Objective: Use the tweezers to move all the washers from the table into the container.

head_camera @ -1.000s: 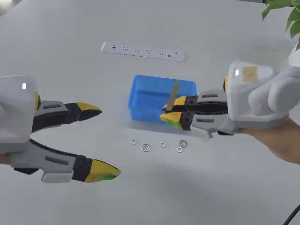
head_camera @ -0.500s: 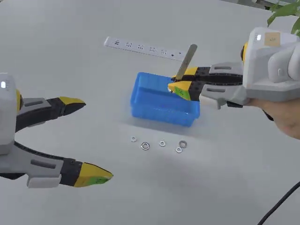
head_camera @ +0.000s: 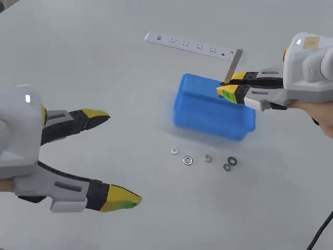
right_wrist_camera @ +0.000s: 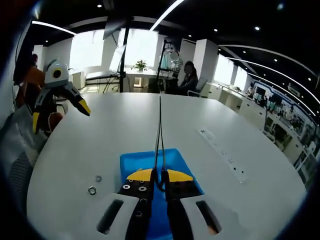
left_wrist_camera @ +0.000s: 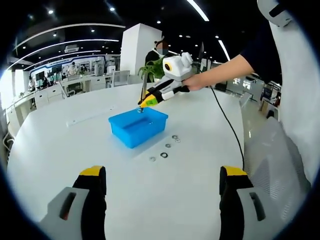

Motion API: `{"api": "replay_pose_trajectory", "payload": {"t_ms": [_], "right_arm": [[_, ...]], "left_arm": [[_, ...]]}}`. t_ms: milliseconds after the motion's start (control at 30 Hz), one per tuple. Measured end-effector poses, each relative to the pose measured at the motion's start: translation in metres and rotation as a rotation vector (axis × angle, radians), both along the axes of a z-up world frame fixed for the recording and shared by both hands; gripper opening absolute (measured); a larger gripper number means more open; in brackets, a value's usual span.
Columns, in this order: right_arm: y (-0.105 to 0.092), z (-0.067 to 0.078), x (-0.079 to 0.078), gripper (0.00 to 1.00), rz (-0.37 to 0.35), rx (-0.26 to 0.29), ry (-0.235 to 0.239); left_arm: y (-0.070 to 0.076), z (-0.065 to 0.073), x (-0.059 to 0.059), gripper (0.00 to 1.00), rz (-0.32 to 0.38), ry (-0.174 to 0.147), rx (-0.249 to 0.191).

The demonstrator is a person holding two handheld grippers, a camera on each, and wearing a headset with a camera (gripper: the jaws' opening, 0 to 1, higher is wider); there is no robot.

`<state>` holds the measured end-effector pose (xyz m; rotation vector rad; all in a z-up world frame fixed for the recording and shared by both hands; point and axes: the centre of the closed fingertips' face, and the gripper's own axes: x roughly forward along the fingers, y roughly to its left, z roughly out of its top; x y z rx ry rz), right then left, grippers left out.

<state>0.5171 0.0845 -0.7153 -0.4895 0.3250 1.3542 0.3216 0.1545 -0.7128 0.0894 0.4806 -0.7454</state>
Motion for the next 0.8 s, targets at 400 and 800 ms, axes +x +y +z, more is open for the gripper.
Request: {"api": "replay_pose_trajectory", "payload": {"t_ms": [400, 800], "right_arm": [[0.007, -0.028, 0.001, 0.09, -0.022, -0.004, 0.057], [0.008, -0.042, 0.003, 0.10, -0.041, -0.018, 0.092]], "left_arm": [[-0.005, 0.001, 0.007, 0.99, -0.003, 0.006, -0.008], [-0.001, -0.001, 0.007, 0.99, 0.005, 0.020, -0.006]]}}
